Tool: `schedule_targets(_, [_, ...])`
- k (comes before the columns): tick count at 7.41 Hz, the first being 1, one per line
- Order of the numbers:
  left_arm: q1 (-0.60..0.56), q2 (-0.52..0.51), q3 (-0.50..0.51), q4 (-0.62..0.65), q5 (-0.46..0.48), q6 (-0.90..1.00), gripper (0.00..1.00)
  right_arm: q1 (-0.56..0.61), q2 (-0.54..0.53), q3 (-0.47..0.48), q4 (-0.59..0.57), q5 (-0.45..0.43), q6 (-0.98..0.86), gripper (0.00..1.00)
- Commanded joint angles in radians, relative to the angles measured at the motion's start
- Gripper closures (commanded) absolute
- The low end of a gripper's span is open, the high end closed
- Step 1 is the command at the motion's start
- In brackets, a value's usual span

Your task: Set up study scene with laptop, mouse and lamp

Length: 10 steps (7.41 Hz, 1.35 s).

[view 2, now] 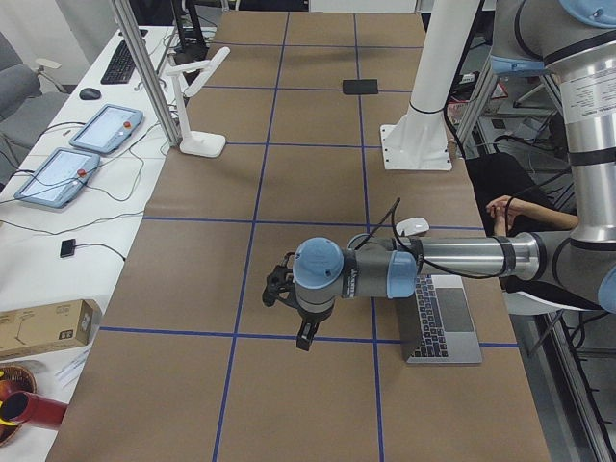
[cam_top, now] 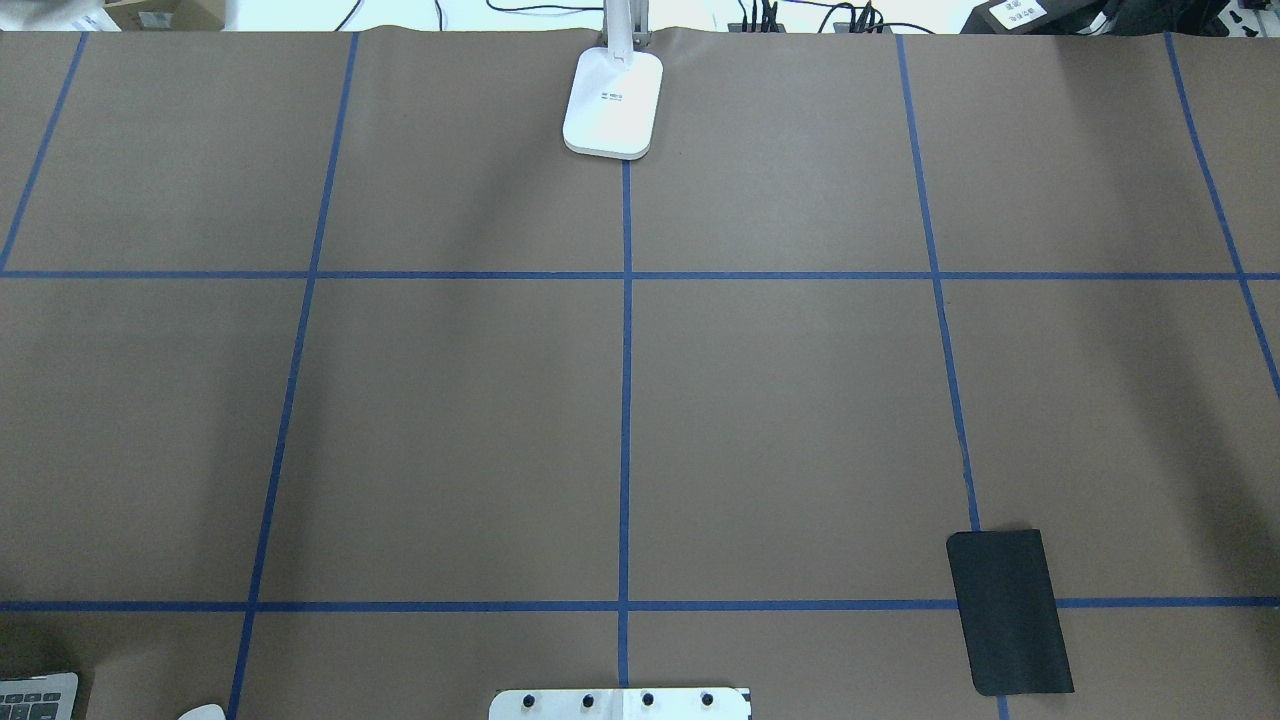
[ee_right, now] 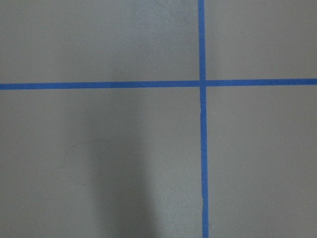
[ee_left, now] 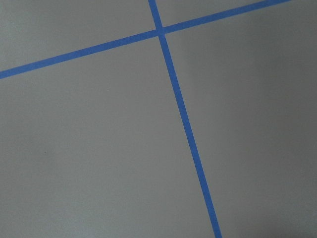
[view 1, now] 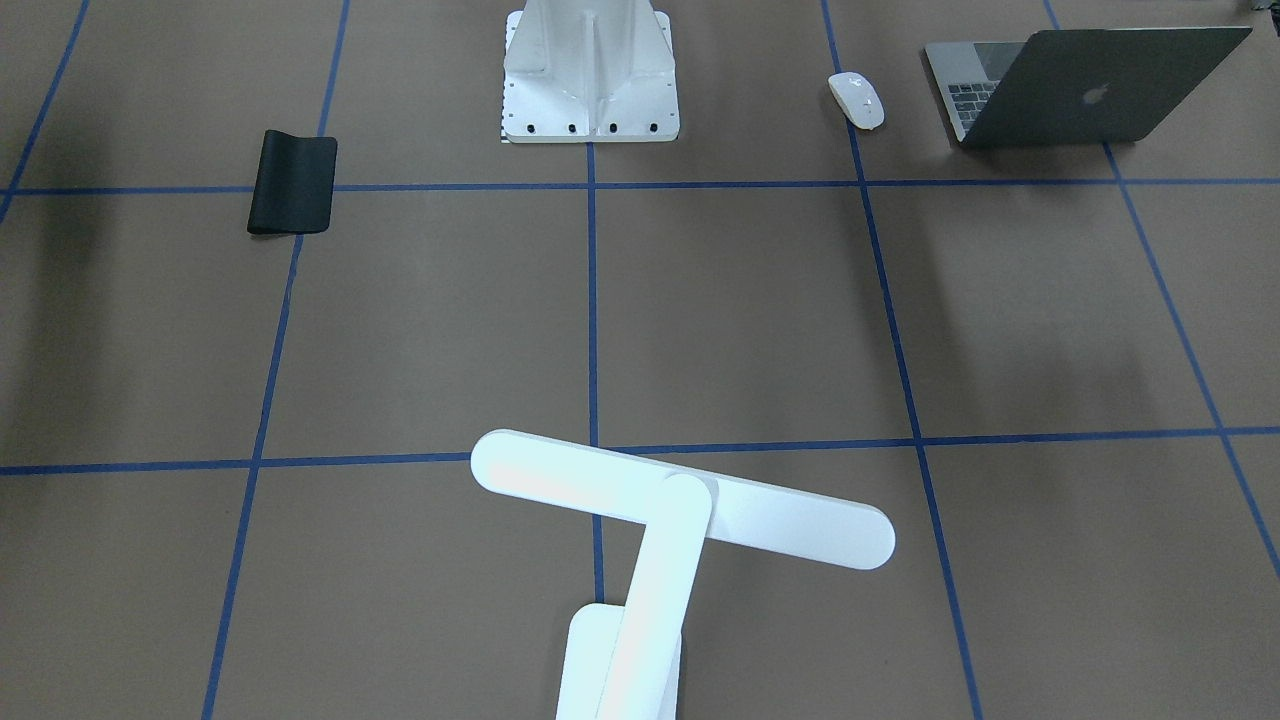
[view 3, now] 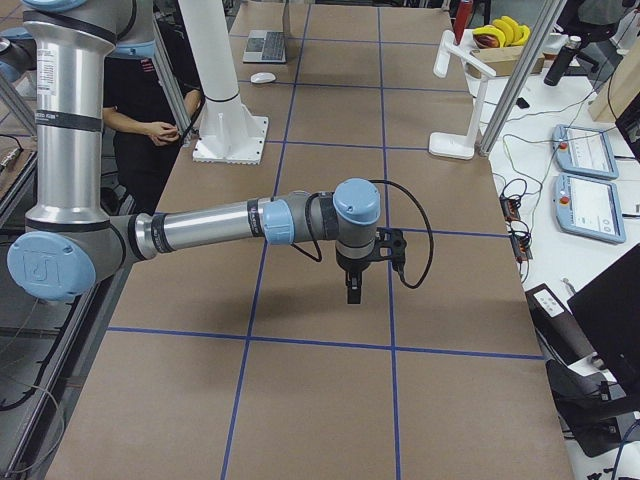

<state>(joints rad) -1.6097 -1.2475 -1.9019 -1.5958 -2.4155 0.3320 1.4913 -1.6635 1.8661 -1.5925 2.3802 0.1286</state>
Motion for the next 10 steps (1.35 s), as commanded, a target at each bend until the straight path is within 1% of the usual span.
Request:
schedule_targets(1, [0.004,0.08,-0.13,-0.004,-0.002,0.01,0.0,-0.046,-0.007,0.017,0.011,0.007,0.009,0.0])
schedule_targets(2, [0.008,0.104,-0.153,-0.003,-0.002,0.098,0.0,-0.078,-0.019,0.033,0.011,0.008,0.009,0.0])
schedule_targets(3, [0.008,0.111,-0.155,0.003,-0.004,0.231,0.0,-0.132,-0.033,0.059,0.011,0.008,0.009,0.0])
schedule_targets(5, [0.024,0.138,-0.167,0.011,-0.01,0.446,0.0,-0.187,-0.048,0.076,0.011,0.008,0.005,0.0])
schedule_targets(6, [0.033,0.19,-0.208,0.01,-0.013,0.493,0.0,-0.192,-0.05,0.076,0.011,0.008,0.005,0.0])
schedule_targets(7, [0.039,0.239,-0.233,0.01,-0.048,0.521,0.0,-0.194,-0.051,0.077,0.011,0.008,0.005,0.0])
schedule_targets(8, [0.04,0.296,-0.253,0.011,-0.104,0.522,0.0,-0.194,-0.051,0.076,0.011,0.008,0.002,0.0])
schedule_targets(10, [0.039,0.396,-0.269,0.011,-0.111,0.524,0.0,-0.194,-0.051,0.076,0.012,0.008,-0.001,0.0])
